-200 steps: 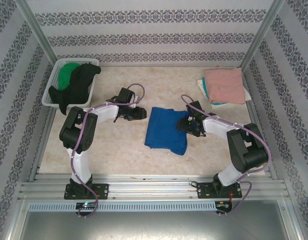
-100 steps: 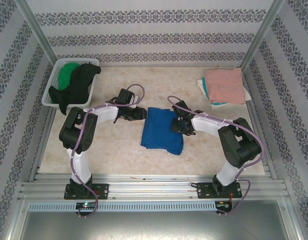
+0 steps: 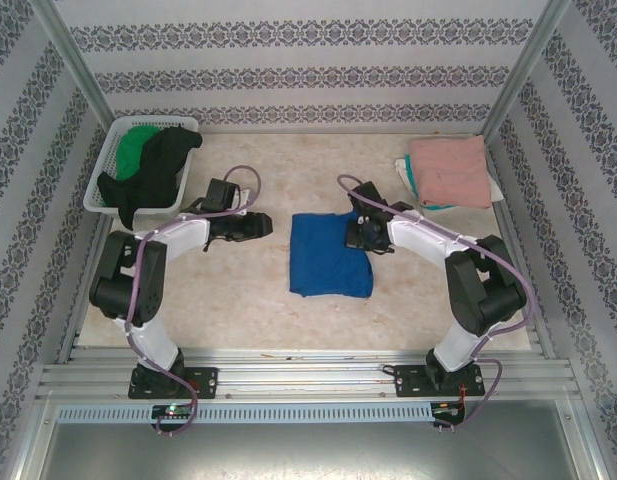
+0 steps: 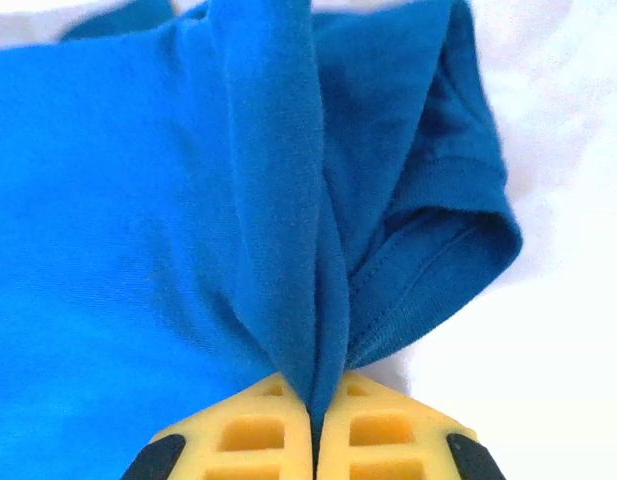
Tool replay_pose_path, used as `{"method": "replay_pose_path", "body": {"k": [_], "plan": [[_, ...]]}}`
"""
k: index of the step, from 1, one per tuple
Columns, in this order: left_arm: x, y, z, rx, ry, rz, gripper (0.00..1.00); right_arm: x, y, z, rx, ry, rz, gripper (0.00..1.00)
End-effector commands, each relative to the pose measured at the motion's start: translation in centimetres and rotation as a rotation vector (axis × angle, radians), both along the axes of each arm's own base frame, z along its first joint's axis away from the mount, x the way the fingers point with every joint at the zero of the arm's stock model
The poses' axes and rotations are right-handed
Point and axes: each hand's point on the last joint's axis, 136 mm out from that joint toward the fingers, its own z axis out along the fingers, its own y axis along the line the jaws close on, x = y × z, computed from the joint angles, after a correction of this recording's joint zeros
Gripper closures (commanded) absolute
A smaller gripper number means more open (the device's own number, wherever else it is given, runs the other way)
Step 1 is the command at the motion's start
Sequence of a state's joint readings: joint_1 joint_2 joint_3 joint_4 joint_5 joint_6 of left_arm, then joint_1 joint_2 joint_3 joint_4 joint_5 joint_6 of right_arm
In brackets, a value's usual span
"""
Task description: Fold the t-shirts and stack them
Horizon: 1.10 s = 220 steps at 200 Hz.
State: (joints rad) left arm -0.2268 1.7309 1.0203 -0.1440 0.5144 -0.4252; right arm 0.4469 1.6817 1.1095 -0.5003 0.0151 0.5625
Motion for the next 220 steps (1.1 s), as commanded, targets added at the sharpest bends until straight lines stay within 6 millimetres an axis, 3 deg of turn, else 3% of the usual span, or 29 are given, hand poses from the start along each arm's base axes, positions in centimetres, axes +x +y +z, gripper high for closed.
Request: {"method": "replay_pose_path", "body": {"k": [1, 53, 85, 134, 164, 184, 220], "plan": [[-0.2, 1.4, 1.2, 0.012, -0.051, 0.014, 0.5, 0.7, -1.0, 4.5, -0.052, -0.095, 0.059, 1.0], [-0.9, 2.3, 2.1, 0.015, -0.062, 0.034, 0.5, 2.8, -2.4, 10.6, -0.196, -0.221, 0.183, 1.0], [-1.2, 2.8, 2.1, 0.022, -0.063, 0.047, 0.49, 5.1, -5.6, 14.3, -0.356, -0.254, 0.142, 1.0], [-1.9, 3.4, 1.8, 0.032, -0.052, 0.066, 0.49, 10.1, -9.0, 21.8, -0.327, -0.402, 0.054, 1.0], [-2.3, 3.8, 1.8, 0.045, -0.05, 0.075, 0.49, 13.1, -10.8, 25.0, -0.252, -0.463, 0.054, 1.0], [-2.4, 4.0, 1.7, 0.049, -0.043, 0.077, 0.49, 14.7, -13.1, 25.6, -0.204, -0.472, 0.012, 1.0], [-2.7, 3.9, 1.2, 0.043, -0.019, 0.083, 0.49, 16.9, -15.8, 23.6, -0.088, -0.463, -0.028, 1.0]]}}
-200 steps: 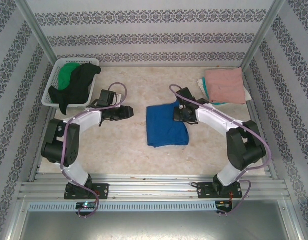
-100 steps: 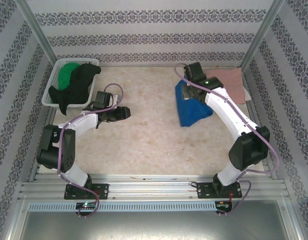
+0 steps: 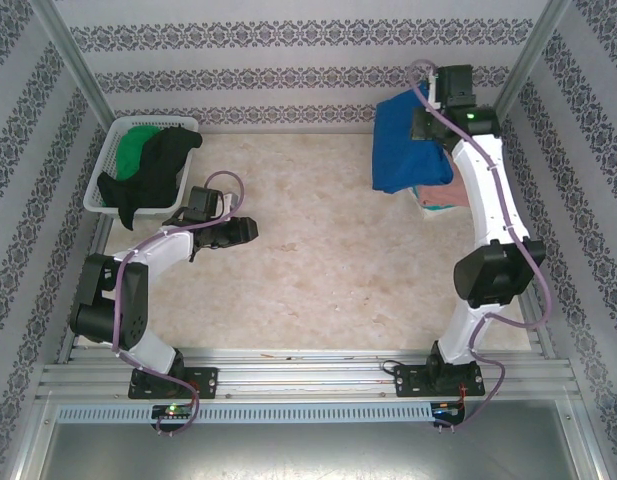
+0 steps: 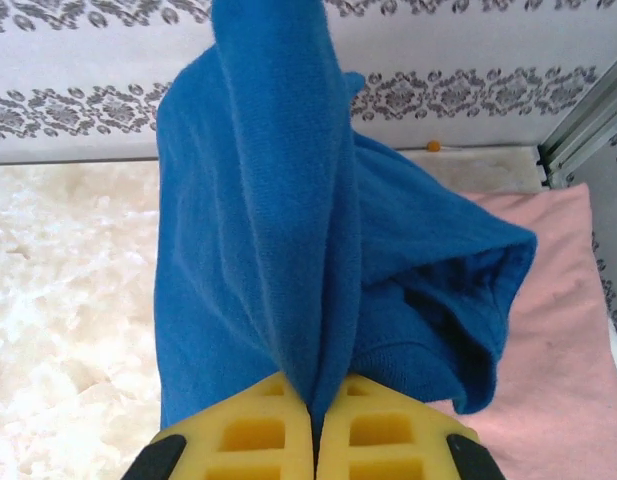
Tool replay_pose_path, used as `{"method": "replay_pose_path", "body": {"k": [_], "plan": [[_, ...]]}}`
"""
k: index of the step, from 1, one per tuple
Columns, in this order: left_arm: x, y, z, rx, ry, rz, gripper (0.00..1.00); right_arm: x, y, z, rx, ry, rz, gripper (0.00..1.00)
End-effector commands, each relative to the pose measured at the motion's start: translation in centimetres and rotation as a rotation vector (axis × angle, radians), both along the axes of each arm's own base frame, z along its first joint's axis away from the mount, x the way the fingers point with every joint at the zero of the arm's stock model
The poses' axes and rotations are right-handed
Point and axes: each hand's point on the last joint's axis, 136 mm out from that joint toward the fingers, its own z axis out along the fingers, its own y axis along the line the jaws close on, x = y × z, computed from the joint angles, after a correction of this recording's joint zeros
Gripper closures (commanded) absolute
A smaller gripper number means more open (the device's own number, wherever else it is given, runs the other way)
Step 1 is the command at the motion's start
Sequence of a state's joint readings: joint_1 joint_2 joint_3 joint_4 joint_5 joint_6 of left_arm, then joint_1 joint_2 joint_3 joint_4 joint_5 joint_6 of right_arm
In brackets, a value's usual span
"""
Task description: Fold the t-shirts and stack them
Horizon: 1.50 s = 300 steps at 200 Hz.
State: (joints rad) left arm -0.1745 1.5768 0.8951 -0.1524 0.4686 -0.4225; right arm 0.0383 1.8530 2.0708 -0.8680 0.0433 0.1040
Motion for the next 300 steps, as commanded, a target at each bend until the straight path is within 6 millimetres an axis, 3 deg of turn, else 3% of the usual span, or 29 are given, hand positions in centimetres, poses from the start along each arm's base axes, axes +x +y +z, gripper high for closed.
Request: {"method": "replay_pose_path", "body": {"k": [1, 15, 84, 116, 139, 197, 252, 283, 294, 300], "plan": [[-0.6, 0.6, 0.1, 0.009, 0.011, 0.005, 0.49, 1.7, -0.5, -0.9, 0.096, -0.007, 0.039, 1.0], [-0.9, 0.5, 0.3, 0.008, 0.027, -0.001, 0.5, 2.5, -0.4, -1.0, 0.153, -0.017, 0.082, 1.0], [-1.6, 1.3, 2.3, 0.012, -0.016, 0.05, 0.5, 4.5, -4.9, -0.8, 0.001, -0.128, 0.051, 1.0], [-1.4, 1.2, 3.0, 0.006, -0.025, 0.053, 0.5, 3.9, -6.0, 1.6, -0.015, -0.305, 0.035, 1.0], [-1.4, 1.0, 3.4, -0.005, -0.034, 0.049, 0.5, 3.8, -8.0, 1.8, 0.02, -0.333, 0.032, 1.0], [-1.8, 1.3, 4.0, 0.021, -0.043, 0.041, 0.49, 5.9, -12.3, -3.7, 0.242, -0.221, 0.104, 1.0], [-1.8, 1.5, 4.2, 0.036, -0.048, 0.039, 0.49, 4.8, -16.8, -10.9, 0.368, -0.099, 0.045, 0.97], [-1.8, 1.5, 4.1, 0.035, -0.044, 0.038, 0.49, 3.5, -20.2, -12.8, 0.312, -0.016, -0.09, 0.81], [-1.9, 1.5, 4.2, 0.033, -0.045, 0.038, 0.49, 2.9, -20.8, -12.3, 0.286, -0.005, -0.129, 0.61], [-1.9, 1.5, 4.2, 0.033, -0.045, 0.037, 0.49, 2.6, -20.8, -12.0, 0.272, 0.0, -0.144, 0.56]]}}
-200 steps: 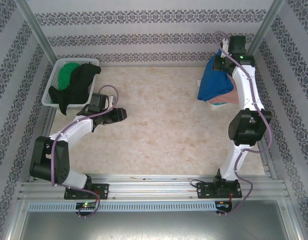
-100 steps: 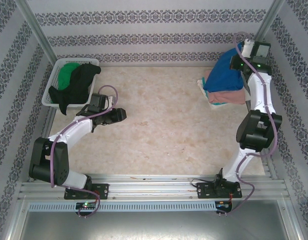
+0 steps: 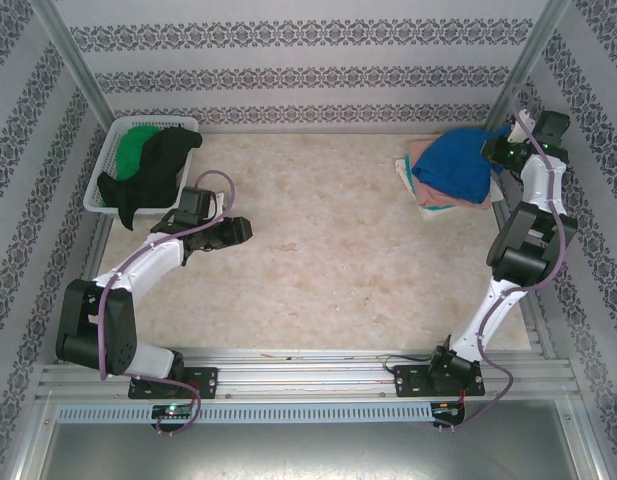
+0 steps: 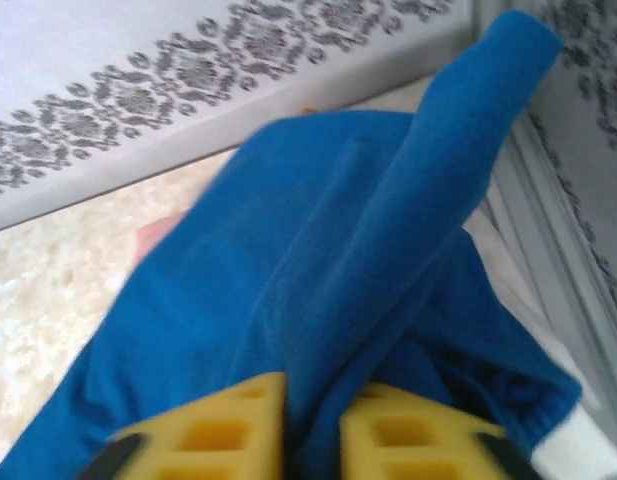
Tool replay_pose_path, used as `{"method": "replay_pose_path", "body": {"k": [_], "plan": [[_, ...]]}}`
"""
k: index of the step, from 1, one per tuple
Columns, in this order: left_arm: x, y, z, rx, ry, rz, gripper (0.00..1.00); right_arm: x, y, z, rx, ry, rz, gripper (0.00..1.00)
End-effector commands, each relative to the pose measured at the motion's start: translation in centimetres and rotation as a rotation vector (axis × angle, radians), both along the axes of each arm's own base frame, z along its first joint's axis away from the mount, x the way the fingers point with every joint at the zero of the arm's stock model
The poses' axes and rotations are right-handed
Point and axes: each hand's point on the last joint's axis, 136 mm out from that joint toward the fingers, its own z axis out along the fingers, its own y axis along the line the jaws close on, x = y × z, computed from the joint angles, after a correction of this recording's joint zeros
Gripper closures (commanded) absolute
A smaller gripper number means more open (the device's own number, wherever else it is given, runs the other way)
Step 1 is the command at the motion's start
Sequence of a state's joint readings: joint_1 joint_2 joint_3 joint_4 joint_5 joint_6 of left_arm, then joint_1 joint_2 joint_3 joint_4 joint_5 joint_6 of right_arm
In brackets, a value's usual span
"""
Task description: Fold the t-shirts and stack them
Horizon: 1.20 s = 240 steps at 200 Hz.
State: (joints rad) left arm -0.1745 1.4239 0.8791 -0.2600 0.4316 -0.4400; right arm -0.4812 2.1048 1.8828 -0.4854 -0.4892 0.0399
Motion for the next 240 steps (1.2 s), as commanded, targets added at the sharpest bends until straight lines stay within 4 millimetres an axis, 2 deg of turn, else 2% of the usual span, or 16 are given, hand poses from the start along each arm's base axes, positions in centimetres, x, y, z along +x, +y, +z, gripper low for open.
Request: {"method": "replay_pose_path", "body": {"k": [1, 8, 29, 50, 57, 73, 89, 107, 118, 131, 152, 200, 221, 240], "plan": [[0.1, 0.5, 1.1, 0.018, -0.019, 0.001, 0.49, -1.1, -0.6, 1.0, -0.05, 0.042, -0.055, 0.55], [0.0, 0.5, 1.1, 0.019, -0.02, 0.001, 0.49, -1.6, -0.9, 1.5, -0.082, 0.055, -0.085, 0.49], [-0.1, 0.5, 1.4, 0.013, -0.032, 0.001, 0.49, -3.1, -1.2, 3.0, -0.212, 0.094, -0.159, 0.21], [-0.3, 0.5, 1.6, 0.005, -0.045, -0.002, 0.49, -4.9, -1.4, 4.3, -0.352, 0.133, -0.24, 0.11], [-0.4, 0.4, 1.7, 0.002, -0.048, -0.004, 0.48, -5.4, -0.9, 4.8, -0.371, 0.134, -0.248, 0.1], [-0.4, 0.2, 2.0, -0.009, -0.059, -0.011, 0.48, -6.3, 1.7, 5.3, -0.376, 0.124, -0.223, 0.1], [-0.3, 0.1, 2.4, -0.019, -0.078, -0.017, 0.48, -6.1, 6.3, 4.9, -0.356, 0.09, -0.132, 0.11], [-0.1, -0.1, 2.8, -0.026, -0.092, -0.027, 0.48, -4.9, 11.4, 3.9, -0.338, 0.088, -0.022, 0.12], [-0.1, -0.2, 2.8, -0.024, -0.093, -0.034, 0.48, -3.9, 13.3, 3.0, -0.353, 0.112, 0.02, 0.13], [-0.1, -0.2, 2.6, -0.021, -0.088, -0.039, 0.48, -2.7, 14.6, 1.5, -0.381, 0.156, 0.049, 0.15], [-0.2, -0.2, 2.0, -0.021, -0.081, -0.039, 0.47, -1.3, 15.0, -0.6, -0.476, 0.253, 0.063, 0.17], [-0.3, -0.3, 1.3, -0.029, -0.069, -0.05, 0.47, -0.3, 13.9, -5.4, -0.625, 0.418, 0.089, 0.21], [-0.3, -0.3, 1.5, -0.027, -0.078, -0.05, 0.47, -0.7, 13.6, -5.9, -0.652, 0.451, 0.095, 0.35], [-0.1, -0.3, 1.7, -0.028, -0.083, -0.047, 0.47, -0.9, 14.3, -5.0, -0.647, 0.428, 0.114, 0.52]]}}
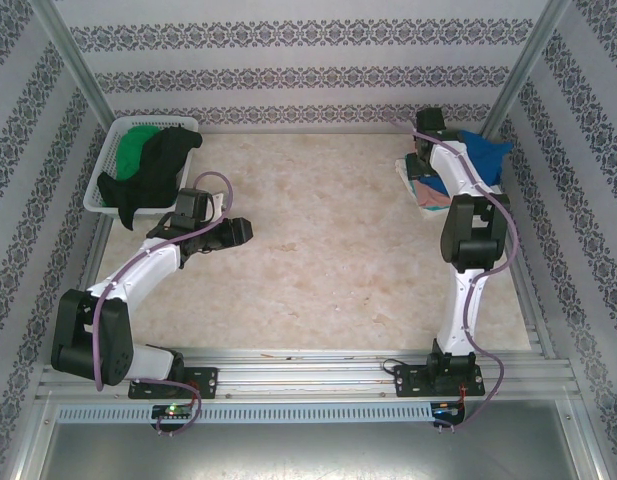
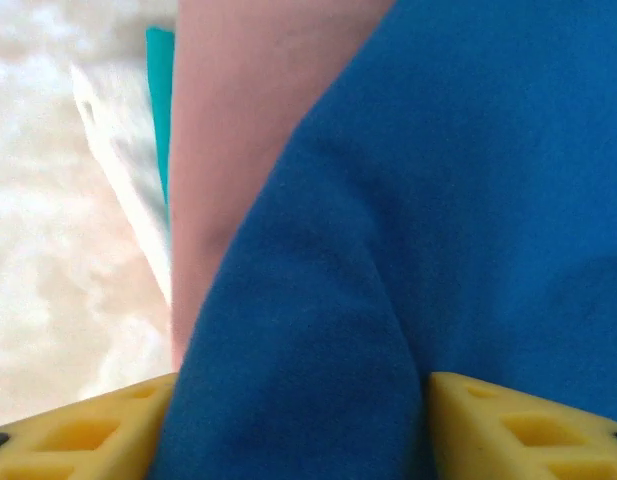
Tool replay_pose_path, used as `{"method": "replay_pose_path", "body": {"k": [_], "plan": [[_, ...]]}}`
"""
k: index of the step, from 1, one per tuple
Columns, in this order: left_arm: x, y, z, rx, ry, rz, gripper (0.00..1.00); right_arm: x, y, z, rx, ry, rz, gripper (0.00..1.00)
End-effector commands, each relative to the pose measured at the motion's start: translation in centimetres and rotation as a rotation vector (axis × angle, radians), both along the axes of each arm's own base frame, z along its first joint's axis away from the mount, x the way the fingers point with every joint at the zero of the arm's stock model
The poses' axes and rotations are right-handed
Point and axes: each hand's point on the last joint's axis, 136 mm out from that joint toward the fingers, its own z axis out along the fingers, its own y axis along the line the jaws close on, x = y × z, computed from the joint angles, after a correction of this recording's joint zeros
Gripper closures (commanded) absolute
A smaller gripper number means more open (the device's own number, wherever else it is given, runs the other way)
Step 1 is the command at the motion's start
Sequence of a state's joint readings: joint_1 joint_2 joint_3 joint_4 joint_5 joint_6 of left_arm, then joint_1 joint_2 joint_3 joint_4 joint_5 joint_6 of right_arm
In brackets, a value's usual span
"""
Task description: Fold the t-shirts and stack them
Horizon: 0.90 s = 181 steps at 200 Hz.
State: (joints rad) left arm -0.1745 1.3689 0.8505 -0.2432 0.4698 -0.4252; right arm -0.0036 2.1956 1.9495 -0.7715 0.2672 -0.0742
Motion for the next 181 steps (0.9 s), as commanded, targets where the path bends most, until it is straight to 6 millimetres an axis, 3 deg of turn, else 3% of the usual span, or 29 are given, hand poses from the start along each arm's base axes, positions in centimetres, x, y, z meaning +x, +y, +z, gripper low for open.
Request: {"method": "replay_pose_path", "body": {"k": [1, 47, 76, 87, 121, 162, 181], "plan": [[0.6, 0.2, 0.5, 0.0, -0.038, -0.012, 0.47, -0.5, 0.1, 2.4, -0.05, -0.008, 0.022, 0.52], [0.9, 0.2, 0.9, 0.005, -0.045, -0.013, 0.47, -0.8, 0.2, 7.2, -0.069, -0.093, 0.074, 0.87], [1.0, 0.2, 1.0, 0.007, -0.046, -0.014, 0.47, -1.5, 0.3, 9.6, -0.031, -0.139, 0.156, 0.93], [1.0, 0.2, 0.9, 0.009, -0.045, -0.018, 0.47, -1.9, 0.9, 9.7, -0.023, -0.149, 0.231, 0.93], [0.7, 0.4, 0.3, 0.009, -0.034, -0.011, 0.47, -4.1, 1.8, 6.7, -0.02, -0.11, 0.398, 0.96], [0.9, 0.5, -0.3, 0.008, -0.023, -0.009, 0.47, -6.2, 2.0, 1.4, 0.043, -0.007, 0.502, 0.89], [0.9, 0.4, -0.2, 0.002, -0.023, -0.012, 0.47, -6.7, 1.5, 0.3, 0.064, 0.049, 0.493, 0.81]]}}
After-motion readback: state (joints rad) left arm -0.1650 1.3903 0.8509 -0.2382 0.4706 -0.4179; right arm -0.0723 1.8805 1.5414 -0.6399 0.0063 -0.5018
